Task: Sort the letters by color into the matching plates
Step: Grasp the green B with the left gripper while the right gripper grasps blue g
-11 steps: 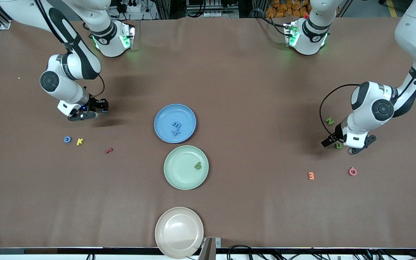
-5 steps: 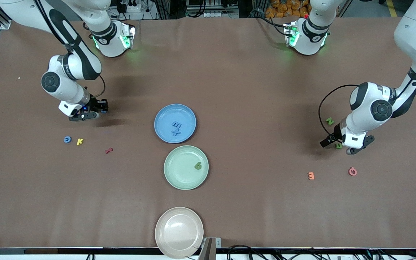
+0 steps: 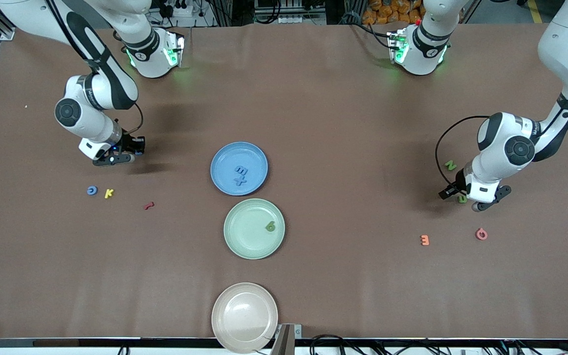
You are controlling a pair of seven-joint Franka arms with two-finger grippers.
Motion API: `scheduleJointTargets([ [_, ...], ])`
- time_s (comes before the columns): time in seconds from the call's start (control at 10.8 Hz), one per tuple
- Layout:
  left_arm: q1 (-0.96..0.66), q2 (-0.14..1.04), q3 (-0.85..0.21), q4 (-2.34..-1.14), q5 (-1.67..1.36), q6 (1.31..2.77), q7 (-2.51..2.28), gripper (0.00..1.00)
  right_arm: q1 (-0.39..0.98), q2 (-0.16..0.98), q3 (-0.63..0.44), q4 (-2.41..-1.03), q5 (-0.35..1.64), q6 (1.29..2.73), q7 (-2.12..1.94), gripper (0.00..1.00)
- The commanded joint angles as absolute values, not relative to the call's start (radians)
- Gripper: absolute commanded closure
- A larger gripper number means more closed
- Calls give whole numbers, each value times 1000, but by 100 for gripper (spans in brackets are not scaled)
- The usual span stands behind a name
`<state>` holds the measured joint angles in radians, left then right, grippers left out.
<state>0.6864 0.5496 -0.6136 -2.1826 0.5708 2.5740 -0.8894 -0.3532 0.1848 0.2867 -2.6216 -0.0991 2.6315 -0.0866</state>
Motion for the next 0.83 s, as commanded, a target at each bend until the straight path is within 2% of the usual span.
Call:
scheduleJointTargets([
  [0.0,695,555,-620,-2181,629,2582,-904,100,-301,106,342,-2551,-51,2476,64,100],
  [0.28,674,554,-623,-2163,664,2580,-903,100,-262,120,460,-2484,138,2470,198,100],
  [0.74,473,572,-626,-2025,577,2569,-972,100,-120,192,469,-2373,152,2468,450,100],
])
